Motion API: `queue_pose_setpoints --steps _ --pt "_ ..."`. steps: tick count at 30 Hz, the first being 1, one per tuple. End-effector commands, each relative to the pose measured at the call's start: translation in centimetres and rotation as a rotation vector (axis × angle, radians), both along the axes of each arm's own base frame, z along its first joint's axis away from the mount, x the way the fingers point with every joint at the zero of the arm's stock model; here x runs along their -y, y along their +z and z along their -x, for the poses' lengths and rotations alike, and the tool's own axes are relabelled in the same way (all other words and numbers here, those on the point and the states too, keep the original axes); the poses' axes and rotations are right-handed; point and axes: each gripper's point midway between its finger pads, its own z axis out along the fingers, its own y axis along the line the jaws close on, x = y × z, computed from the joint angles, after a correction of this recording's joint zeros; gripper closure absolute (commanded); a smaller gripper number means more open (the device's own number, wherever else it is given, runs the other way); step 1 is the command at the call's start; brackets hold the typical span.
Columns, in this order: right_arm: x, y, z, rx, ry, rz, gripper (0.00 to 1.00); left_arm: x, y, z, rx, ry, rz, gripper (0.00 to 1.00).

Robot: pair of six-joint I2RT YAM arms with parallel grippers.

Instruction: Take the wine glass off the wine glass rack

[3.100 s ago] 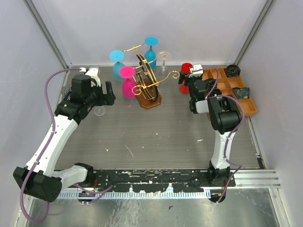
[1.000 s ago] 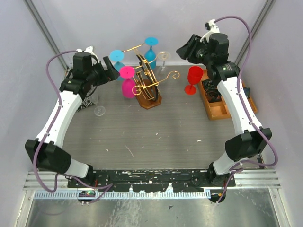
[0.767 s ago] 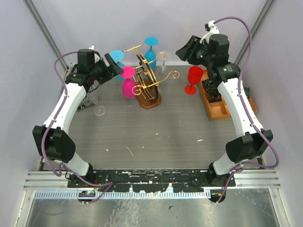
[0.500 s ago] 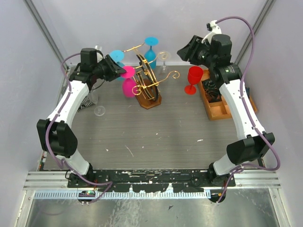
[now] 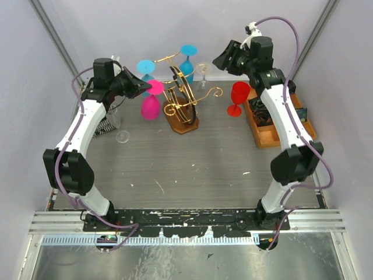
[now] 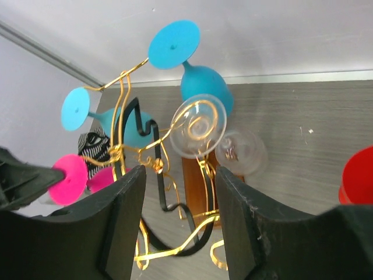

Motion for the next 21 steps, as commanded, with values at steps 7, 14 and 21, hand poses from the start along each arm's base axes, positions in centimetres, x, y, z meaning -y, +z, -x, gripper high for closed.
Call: queue_pose_setpoints --steps 7,14,21 --pt "1.0 -1.8 -7.5 -0.052 0.042 -0.166 0.45 -1.9 5.3 1.4 0.148 0.02 0.093 1.0" --pt "-1.4 -2.8 -8.3 -0.073 0.178 -0.322 0.48 -2.3 5.4 2.2 0.148 0.016 0.13 1.0" --pt "-3.1 -2.8 -7.5 -0.08 0.266 -0.397 0.49 -3.2 5.4 2.7 0.159 0.029 0.143 1.0"
